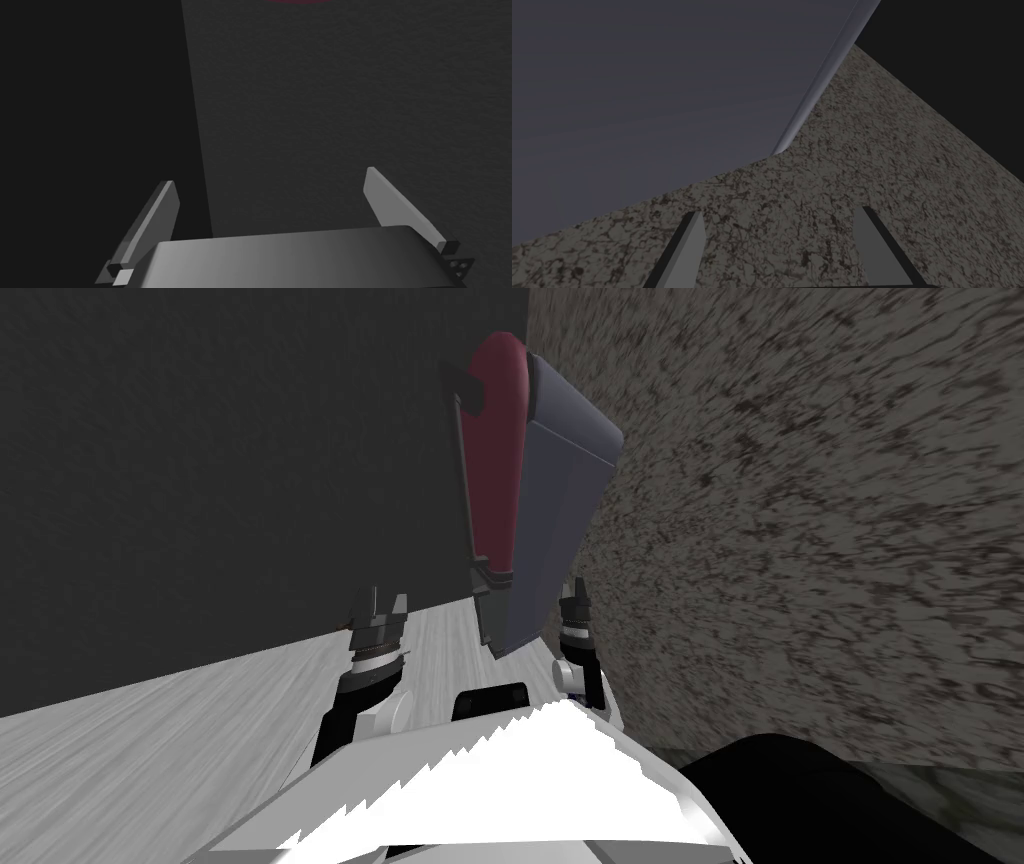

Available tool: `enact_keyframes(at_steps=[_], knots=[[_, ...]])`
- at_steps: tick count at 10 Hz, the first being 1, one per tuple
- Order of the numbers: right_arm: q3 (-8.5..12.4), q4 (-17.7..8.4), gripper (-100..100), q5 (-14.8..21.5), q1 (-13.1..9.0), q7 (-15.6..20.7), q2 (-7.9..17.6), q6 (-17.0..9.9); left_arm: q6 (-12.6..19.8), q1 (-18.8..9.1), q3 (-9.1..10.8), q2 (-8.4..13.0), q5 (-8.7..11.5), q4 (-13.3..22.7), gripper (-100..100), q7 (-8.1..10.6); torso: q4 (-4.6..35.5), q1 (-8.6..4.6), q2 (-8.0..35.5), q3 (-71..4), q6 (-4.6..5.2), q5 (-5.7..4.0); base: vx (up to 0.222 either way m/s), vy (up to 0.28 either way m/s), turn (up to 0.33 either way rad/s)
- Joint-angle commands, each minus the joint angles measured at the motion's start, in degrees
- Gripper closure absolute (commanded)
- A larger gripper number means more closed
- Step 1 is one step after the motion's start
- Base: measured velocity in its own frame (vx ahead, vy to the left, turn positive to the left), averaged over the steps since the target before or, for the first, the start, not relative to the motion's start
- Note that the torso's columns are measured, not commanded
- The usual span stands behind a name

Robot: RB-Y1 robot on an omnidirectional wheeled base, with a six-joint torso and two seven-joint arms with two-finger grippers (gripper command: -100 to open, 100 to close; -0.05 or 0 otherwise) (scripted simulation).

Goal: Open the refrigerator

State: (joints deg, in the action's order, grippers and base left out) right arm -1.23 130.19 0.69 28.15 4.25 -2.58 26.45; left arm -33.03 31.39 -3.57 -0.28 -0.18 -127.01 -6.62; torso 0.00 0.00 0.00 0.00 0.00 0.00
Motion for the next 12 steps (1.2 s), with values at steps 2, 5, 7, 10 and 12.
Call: enact_keyframes(at_steps=[2,5,7,10,12], knots=[[0.00,0.00,0,0.00,0.00,0.00,0.00,0.00,0.00,0.00,0.00,0.00,0.00,0.00,0,0.00,6.00,0.00,5.97,-12.00,0.00,0.00,0.000,0.000,0.000],[0.00,0.01,0,0.00,0.00,0.00,0.00,0.00,0.00,0.00,0.00,0.00,0.00,-0.01,0,0.00,18.46,0.00,18.45,-36.92,0.00,0.00,0.000,0.000,0.000],[0.00,0.02,0,0.00,0.00,0.00,0.00,0.01,-0.01,0.00,0.00,0.00,0.00,-0.01,0,0.00,26.91,0.00,26.93,-53.81,0.00,0.00,0.000,0.000,0.000],[-0.03,-0.29,-100,0.27,-0.56,0.73,2.63,0.09,-0.01,0.00,0.00,0.00,0.00,-0.02,0,0.00,39.60,0.00,39.62,-79.19,0.00,0.00,0.002,0.005,0.000],[-0.09,-1.04,-100,0.91,-1.86,2.45,6.10,0.28,0.00,0.00,0.00,0.00,0.00,0.01,0,0.00,42.05,0.08,42.08,-84.26,0.00,0.02,-0.001,0.039,0.000]])
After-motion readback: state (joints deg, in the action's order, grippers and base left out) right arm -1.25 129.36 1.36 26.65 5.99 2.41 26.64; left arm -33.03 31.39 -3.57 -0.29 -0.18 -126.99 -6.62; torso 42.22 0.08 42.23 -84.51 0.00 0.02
